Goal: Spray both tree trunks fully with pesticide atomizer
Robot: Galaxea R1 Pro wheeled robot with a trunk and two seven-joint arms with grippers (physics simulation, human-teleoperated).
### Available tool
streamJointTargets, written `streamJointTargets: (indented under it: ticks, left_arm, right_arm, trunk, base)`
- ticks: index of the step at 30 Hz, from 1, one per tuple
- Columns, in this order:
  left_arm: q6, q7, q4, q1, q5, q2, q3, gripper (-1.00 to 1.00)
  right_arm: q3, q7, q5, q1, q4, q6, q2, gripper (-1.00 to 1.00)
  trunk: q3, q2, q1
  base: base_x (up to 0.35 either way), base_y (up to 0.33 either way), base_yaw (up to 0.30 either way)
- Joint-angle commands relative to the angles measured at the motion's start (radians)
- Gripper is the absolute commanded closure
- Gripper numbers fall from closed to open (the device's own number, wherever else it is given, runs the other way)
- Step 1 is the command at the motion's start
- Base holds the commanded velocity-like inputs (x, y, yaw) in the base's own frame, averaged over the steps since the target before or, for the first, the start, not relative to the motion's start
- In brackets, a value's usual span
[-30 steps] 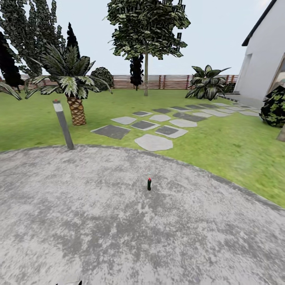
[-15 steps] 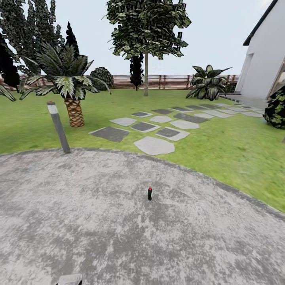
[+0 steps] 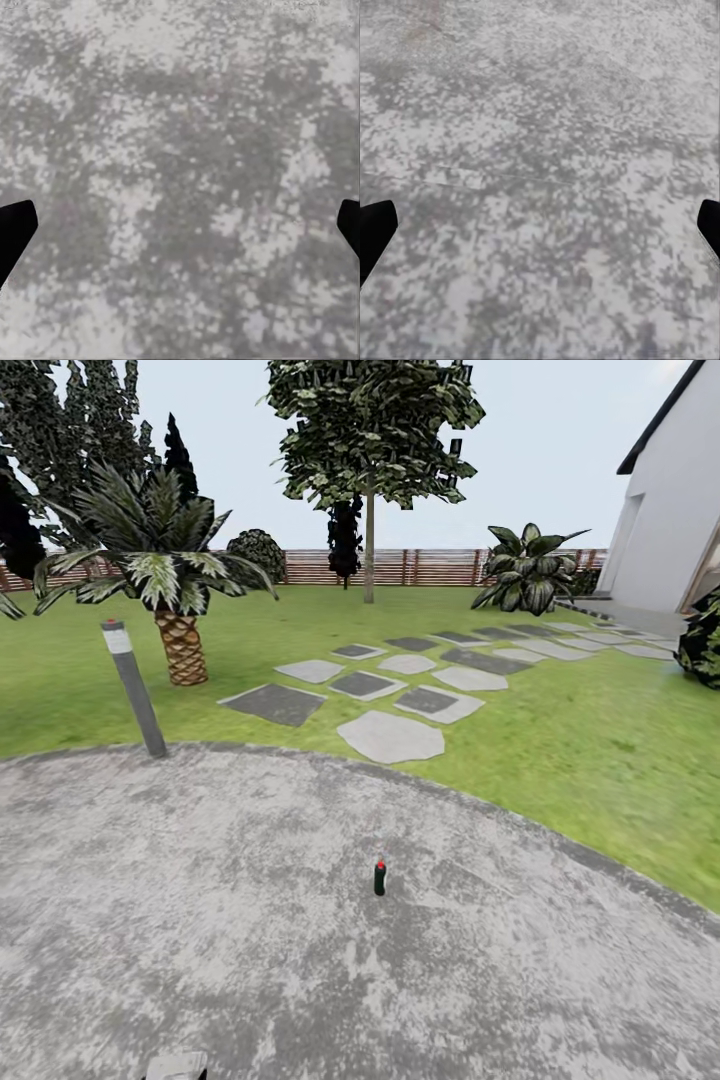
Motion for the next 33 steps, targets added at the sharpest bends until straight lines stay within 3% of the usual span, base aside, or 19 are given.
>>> streamJointTargets:
  ticks: [1,17,33]
  left_arm:
    - [0.000,0.000,0.000,0.000,0.000,0.000,0.000,-1.00]
    - [-0.001,0.000,0.000,0.000,0.000,0.000,0.000,-1.00]
    - [-0.001,0.000,0.000,0.000,0.000,0.000,0.000,-1.00]
  right_arm:
    - [0.000,0.000,0.000,0.000,0.000,0.000,0.000,-1.00]
    - [0.000,0.000,0.000,0.000,0.000,0.000,0.000,-1.00]
    - [0.000,0.000,0.000,0.000,0.003,0.001,0.000,-1.00]
  trunk:
    - [0.000,0.000,0.000]
    - [0.000,0.000,0.000]
    - [0.000,0.000,0.000]
  base:
    - [0.329,-0.110,0.000]
    - [0.269,-0.214,0.000]
    - [0.163,-0.295,0.000]
